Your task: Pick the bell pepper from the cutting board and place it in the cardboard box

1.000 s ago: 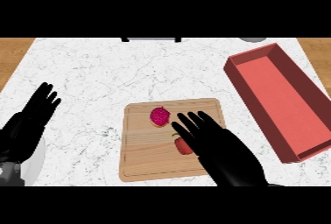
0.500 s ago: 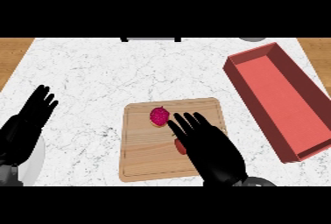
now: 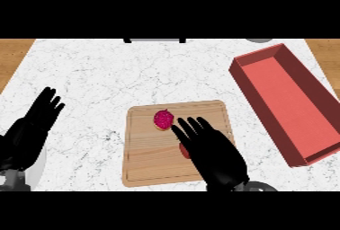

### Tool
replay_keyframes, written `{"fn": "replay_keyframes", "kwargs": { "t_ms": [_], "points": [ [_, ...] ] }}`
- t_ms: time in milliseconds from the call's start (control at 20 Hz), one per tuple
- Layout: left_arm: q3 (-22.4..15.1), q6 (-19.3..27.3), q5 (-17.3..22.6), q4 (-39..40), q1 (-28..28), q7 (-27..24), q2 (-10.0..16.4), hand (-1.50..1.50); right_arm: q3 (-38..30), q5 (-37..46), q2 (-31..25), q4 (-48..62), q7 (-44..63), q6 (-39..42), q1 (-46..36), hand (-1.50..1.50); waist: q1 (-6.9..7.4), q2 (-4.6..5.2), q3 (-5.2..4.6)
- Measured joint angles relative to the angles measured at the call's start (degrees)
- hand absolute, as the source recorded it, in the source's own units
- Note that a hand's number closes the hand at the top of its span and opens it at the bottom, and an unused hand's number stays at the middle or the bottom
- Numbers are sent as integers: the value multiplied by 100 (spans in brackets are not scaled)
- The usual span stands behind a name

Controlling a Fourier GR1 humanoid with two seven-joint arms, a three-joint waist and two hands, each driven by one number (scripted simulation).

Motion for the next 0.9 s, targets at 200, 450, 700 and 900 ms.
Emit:
{"fn": "replay_keyframes", "kwargs": {
  "t_ms": [200, 450, 700, 900],
  "points": [
    [106, -82, -101, -76, -23, 116, -79, 0, -6, 192, 72, 77, -243, -95, 30, -150, 2, 0, 0],
    [177, -139, -269, -101, 5, 150, -251, 0, 112, 593, 211, 313, -395, -219, 8, -150, 1, -1, 0],
    [356, -309, -345, -35, -36, 170, -331, 0, 78, 914, 347, 607, -525, -238, -17, -150, 0, 1, 0],
    [440, -447, -423, 15, -10, 101, -448, 0, 17, 1087, 521, 676, -516, -97, -34, -150, -1, 1, -1]
  ]
}}
